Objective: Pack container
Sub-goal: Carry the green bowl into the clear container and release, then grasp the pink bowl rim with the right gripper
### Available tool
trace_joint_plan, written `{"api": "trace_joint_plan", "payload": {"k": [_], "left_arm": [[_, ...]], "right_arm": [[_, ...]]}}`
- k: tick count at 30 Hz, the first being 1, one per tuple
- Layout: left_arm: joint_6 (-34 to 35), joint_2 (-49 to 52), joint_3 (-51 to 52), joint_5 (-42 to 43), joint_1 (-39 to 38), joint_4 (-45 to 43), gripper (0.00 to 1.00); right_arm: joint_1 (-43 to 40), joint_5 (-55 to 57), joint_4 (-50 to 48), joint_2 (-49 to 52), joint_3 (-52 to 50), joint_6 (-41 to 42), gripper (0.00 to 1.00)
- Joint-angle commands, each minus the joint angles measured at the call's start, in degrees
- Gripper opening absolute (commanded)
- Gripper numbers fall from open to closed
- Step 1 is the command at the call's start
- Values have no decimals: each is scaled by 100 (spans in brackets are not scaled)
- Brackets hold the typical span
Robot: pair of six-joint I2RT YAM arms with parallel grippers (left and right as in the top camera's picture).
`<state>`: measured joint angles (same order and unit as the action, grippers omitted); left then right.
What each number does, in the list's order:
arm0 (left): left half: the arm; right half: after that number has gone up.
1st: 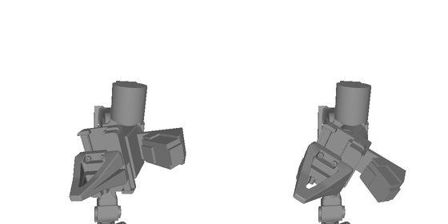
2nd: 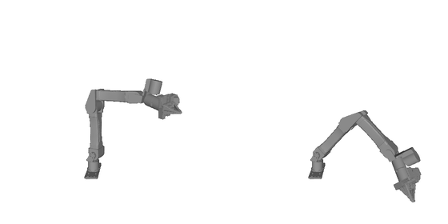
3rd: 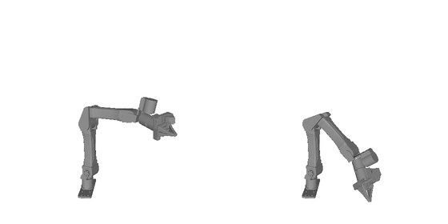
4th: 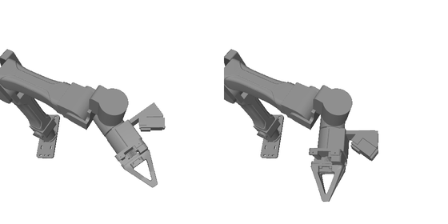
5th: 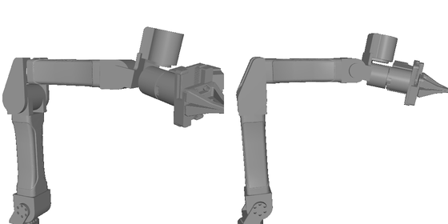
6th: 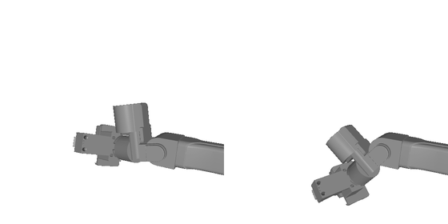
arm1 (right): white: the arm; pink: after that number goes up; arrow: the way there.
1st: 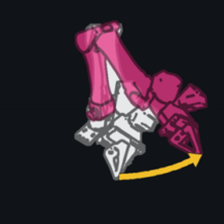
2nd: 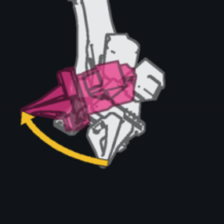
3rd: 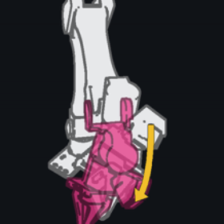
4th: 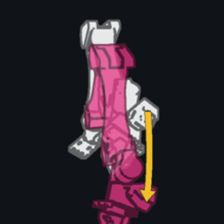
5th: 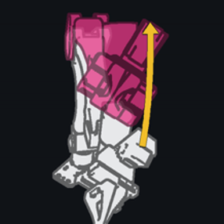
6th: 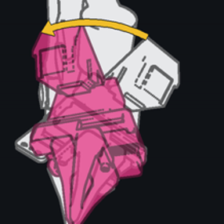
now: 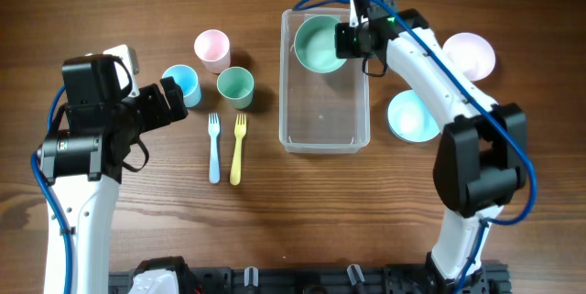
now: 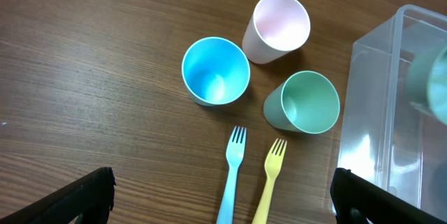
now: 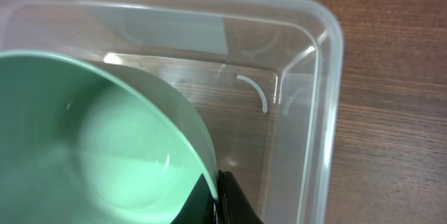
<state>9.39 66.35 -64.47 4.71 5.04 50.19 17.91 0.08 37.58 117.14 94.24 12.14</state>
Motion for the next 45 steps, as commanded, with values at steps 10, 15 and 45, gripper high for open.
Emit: {"api": "trace_joint_plan", "payload": {"k": [10,15,45], "left_arm": [[50,4,-90,-31,39,2,100],[50,4,-90,-31,39,2,100],[50,4,-90,-31,39,2,100]], "right_arm": [[-20,-52,-522,319,61,-323,17],[-35,-55,-199,-597,306,-317,22],[-3751,184,1379,929,289,601,35]]}}
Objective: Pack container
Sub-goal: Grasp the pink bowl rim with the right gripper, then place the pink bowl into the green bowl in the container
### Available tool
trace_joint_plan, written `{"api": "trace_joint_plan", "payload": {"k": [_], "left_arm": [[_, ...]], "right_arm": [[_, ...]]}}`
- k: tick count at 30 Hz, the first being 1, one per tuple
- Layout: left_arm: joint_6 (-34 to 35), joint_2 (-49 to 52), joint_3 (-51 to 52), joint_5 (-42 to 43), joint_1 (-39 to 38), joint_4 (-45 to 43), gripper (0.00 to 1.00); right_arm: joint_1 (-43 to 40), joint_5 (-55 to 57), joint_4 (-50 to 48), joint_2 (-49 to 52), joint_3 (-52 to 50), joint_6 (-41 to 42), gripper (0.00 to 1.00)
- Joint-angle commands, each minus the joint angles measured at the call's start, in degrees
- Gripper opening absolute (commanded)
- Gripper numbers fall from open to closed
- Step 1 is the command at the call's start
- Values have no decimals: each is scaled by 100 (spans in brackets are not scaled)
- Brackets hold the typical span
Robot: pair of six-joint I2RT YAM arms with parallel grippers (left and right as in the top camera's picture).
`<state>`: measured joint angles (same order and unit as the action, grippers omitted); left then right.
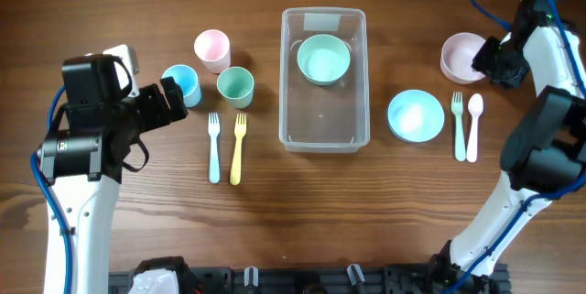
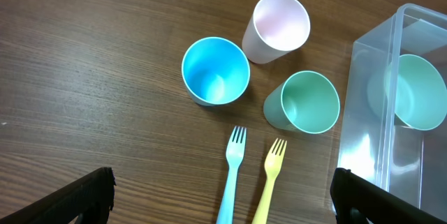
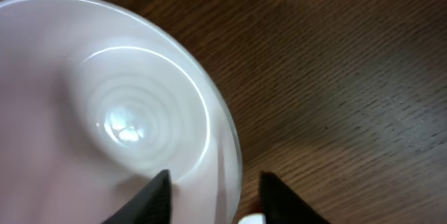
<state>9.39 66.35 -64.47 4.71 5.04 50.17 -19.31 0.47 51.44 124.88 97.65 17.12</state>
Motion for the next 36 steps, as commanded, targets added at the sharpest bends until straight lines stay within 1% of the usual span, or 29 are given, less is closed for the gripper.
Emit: {"api": "trace_joint_plan", "payload": {"k": [1,2,4,5,7,10,12,16,20,24,27,30,32,36], "left_arm": [[50,4,-90,-31,39,4,100],[50,4,-90,-31,39,4,100],[50,4,-90,-31,39,4,100],[50,4,-90,-31,39,4,100],[50,4,-90,-31,39,4,100],[50,4,-90,-31,39,4,100],[50,4,-90,-31,39,4,100],[50,4,-90,-31,39,4,100],[50,4,-90,-31,39,4,100],[50,4,-90,-31,39,4,100],[50,4,-90,-31,39,4,100],[50,4,-90,-31,39,4,100],[50,4,-90,-31,39,4,100],[50,4,-90,-31,39,4,100]], "right_arm": [[-28,146,-26,155,-52,98,32],[-28,144,-44,155,-52,101,30],[-26,146,-81,155,-50,98,19],[-26,144,-90,149,-46,98,16],[-26,109,-111,96,-35,90,11],[2,81,-129,-131,-35,85,9],[33,76,-116,-313,-35,87,5],[201,76,-111,-800,-35,81,4],[562,-46,-74,-1456,-35,-61,4],[1207,-824,37,-2168,-35,-205,4],[2031,-914,116,-2573,-35,-214,4],[2780,-909,98,-2487,-42,-210,4],[3335,-664,-59,-2166,-52,-195,4],[3676,-411,-258,-1434,-52,-192,4]]}}
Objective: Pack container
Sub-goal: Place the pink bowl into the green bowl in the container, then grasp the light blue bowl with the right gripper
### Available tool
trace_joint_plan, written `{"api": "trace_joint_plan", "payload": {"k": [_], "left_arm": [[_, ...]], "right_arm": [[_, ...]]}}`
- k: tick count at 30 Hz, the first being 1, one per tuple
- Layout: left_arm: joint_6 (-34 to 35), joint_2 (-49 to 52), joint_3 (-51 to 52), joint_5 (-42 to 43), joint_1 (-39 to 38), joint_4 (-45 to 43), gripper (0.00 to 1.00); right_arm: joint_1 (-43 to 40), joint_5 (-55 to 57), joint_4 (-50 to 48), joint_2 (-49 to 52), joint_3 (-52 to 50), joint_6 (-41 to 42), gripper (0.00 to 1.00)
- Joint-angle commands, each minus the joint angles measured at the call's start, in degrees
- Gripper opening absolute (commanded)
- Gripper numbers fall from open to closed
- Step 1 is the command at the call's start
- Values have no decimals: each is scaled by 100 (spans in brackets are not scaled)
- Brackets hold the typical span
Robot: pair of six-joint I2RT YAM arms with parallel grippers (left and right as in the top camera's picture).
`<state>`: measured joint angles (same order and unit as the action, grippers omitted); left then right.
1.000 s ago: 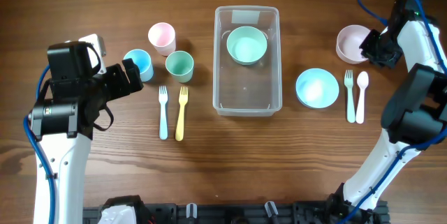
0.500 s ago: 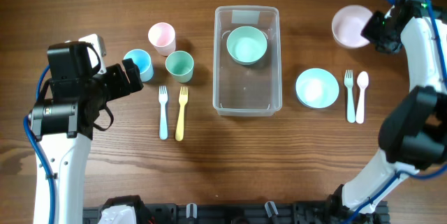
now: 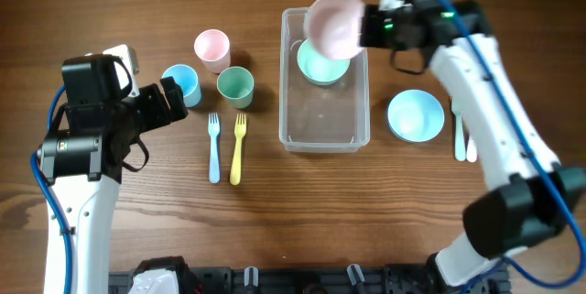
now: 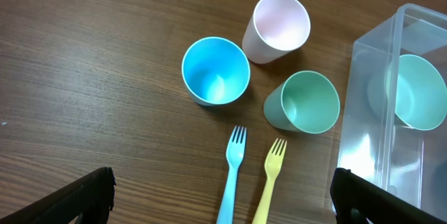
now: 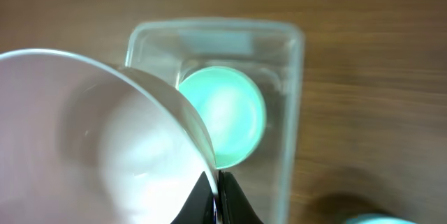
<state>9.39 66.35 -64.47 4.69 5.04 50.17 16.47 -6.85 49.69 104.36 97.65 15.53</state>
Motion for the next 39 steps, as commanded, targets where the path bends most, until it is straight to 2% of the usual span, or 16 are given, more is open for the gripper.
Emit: {"api": "trace_joint_plan", "payload": {"k": [1,6,11,16,17,18,22,25,28,32,36,39], "left_arm": [[50,4,-90,-28,39,4,100],[50,4,-90,-28,39,4,100],[50,4,-90,-28,39,4,100],[50,4,-90,-28,39,4,100],[50,4,-90,-28,39,4,100],[50,4,-90,-28,39,4,100],[50,4,-90,-28,39,4,100],[50,4,-90,-28,39,4,100],[50,4,-90,-28,39,4,100],[50,4,-90,-28,39,4,100],[50,4,-90,-28,39,4,100],[50,4,-90,-28,39,4,100]], "right_arm": [[98,319,-129,831,-52,-31,5],[92,470,-400,1386,-52,-35,4],[92,518,-748,1434,-52,-35,4],[92,595,-702,1438,-52,-31,4],[94,597,-664,1438,-52,-35,36],[94,597,-649,1436,-52,-35,52],[94,601,-756,870,-33,-205,58],[-9,601,-669,-116,-20,-188,60],[-695,597,125,-1139,-20,162,66],[-1746,573,1486,-1091,-229,260,66],[-2063,555,1519,-828,-1408,280,65],[-2083,378,1115,-726,-2487,566,45]]}}
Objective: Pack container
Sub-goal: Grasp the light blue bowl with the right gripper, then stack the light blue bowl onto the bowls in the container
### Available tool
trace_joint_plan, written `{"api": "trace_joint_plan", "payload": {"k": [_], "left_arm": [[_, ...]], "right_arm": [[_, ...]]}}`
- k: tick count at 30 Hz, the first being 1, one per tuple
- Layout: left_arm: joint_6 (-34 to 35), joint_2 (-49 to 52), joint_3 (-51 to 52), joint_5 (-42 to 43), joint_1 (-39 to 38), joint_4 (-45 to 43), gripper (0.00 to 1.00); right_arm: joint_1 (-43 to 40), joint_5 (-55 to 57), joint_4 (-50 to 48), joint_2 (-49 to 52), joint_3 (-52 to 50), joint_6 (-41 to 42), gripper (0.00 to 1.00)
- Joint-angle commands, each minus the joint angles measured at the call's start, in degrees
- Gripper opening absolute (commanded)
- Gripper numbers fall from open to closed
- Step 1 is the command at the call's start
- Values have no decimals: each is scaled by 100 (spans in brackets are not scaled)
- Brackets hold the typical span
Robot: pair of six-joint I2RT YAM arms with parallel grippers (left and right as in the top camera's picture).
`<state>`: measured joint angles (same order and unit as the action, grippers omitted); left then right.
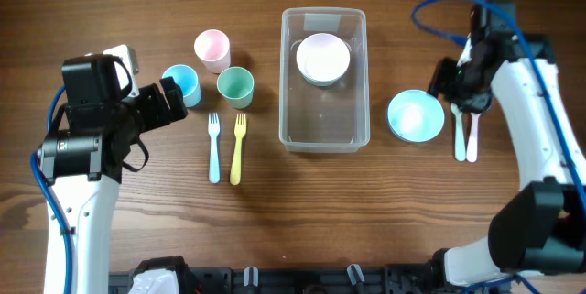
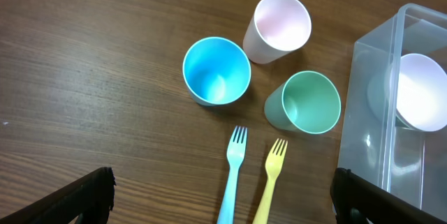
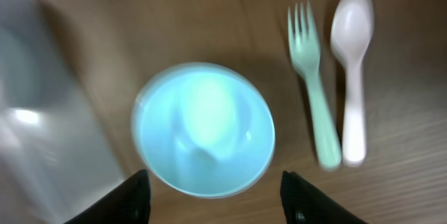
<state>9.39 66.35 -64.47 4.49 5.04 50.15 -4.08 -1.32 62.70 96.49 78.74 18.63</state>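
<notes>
The clear container [image 1: 325, 129] stands mid-table with a pink bowl [image 1: 322, 56] nested in the green bowl at its far end. A blue bowl [image 1: 415, 116] sits to its right, and my right gripper [image 3: 213, 203] hangs open just above it with nothing held. Beside the bowl lie a green fork [image 3: 313, 112] and a pink spoon [image 3: 351, 77]. My left gripper [image 2: 220, 203] is open over a blue fork [image 2: 232, 182] and a yellow fork [image 2: 269, 182]. Blue cup [image 2: 216, 70], pink cup [image 2: 281, 21] and green cup [image 2: 311, 102] stand ahead of it.
The wooden table's near half [image 1: 302, 221] carries nothing but the arms' bases. The cups and forks cluster left of the container [image 2: 391, 112], the blue bowl and remaining cutlery right of it.
The pink bowl left my right gripper and now rests inside the green bowl in the container. My right gripper, now open, has moved right to above the blue bowl.
My right gripper held the green bowl in the container's far end. Then that bowl lay there free and the gripper stood open at the pink bowl on the far right. Later it held the pink bowl over the container; now that bowl is nested inside. The left arm stayed still.
</notes>
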Motion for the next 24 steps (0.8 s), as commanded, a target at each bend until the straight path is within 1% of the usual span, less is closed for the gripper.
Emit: {"api": "trace_joint_plan", "payload": {"k": [1,3,5,9,10,11,13,14,17,21,23,24], "left_arm": [[50,4,-90,-9,39,7,100],[50,4,-90,-9,39,7,100],[50,4,-90,-9,39,7,100],[50,4,-90,-9,39,7,100],[50,4,-90,-9,39,7,100],[50,4,-90,-9,39,7,100],[50,4,-90,-9,39,7,100],[50,4,-90,-9,39,7,100],[50,4,-90,-9,39,7,100],[50,4,-90,-9,39,7,100],[50,4,-90,-9,39,7,100],[50,4,-90,-9,39,7,100]], "right_arm": [[-28,-214,-275,61,-802,262,45],[-31,-201,-529,63,-1298,343,46],[-28,-186,-796,63,-1661,402,45],[-28,55,-739,63,-1733,400,46],[-28,66,-782,63,-1738,404,42],[-28,63,-872,63,-1738,407,33],[-28,66,-1005,66,-1738,437,20],[-28,66,-1078,70,-1738,533,20],[-28,68,-1145,70,-1738,553,25],[-28,90,-1220,120,-1738,557,26],[-28,90,-1377,243,-1821,557,25],[-28,90,-1445,304,-1871,601,20]]}}
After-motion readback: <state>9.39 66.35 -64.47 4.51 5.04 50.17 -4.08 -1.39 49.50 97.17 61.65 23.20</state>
